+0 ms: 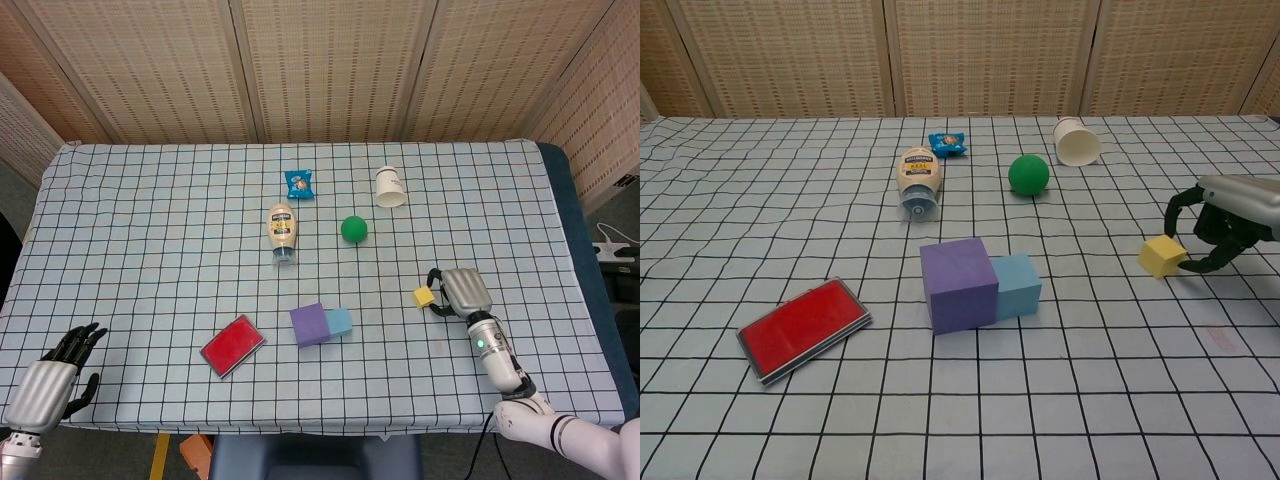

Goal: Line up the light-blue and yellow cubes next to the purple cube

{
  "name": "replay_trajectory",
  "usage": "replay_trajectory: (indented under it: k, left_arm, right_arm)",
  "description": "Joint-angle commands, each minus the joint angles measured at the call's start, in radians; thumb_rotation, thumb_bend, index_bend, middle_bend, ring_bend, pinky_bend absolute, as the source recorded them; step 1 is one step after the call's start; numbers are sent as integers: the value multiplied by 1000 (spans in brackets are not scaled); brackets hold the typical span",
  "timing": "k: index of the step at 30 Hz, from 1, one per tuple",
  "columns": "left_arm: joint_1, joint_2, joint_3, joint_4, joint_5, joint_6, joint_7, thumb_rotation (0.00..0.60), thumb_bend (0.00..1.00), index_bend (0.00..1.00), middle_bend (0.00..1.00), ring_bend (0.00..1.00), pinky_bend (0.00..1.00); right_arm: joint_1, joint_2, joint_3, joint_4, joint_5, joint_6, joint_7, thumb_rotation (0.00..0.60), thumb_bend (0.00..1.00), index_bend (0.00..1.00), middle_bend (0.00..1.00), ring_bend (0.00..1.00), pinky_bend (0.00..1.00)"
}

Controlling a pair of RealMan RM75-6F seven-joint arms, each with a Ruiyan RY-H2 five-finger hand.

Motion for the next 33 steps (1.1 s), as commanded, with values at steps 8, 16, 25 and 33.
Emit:
replay_trajectory:
  k: [8, 16, 25, 33]
  left_arm:
    - [0, 1, 1, -1, 1, -1, 0, 600, 517, 121, 72, 87, 400]
    - [-1, 1, 2, -1, 0, -4, -1, 600, 517, 121, 72, 87, 401]
    - [0, 2, 1, -1, 0, -2, -2, 600, 518, 121, 73, 87, 401]
    - [-2, 1, 3, -2, 1, -6, 3, 600, 517, 122, 72, 86, 401]
  right_arm:
    - [0, -6, 0, 9, -7, -5, 11, 600, 131, 359, 921, 818, 904]
    - [2, -10, -1, 15, -18, -31, 60, 600, 131, 401, 923, 822, 904]
    - [-1, -13, 0, 26, -44, -23, 107, 600, 130, 539, 930, 830, 912]
    - [-8, -21, 4, 30, -71, 7, 149, 600, 130, 617, 932, 834, 916]
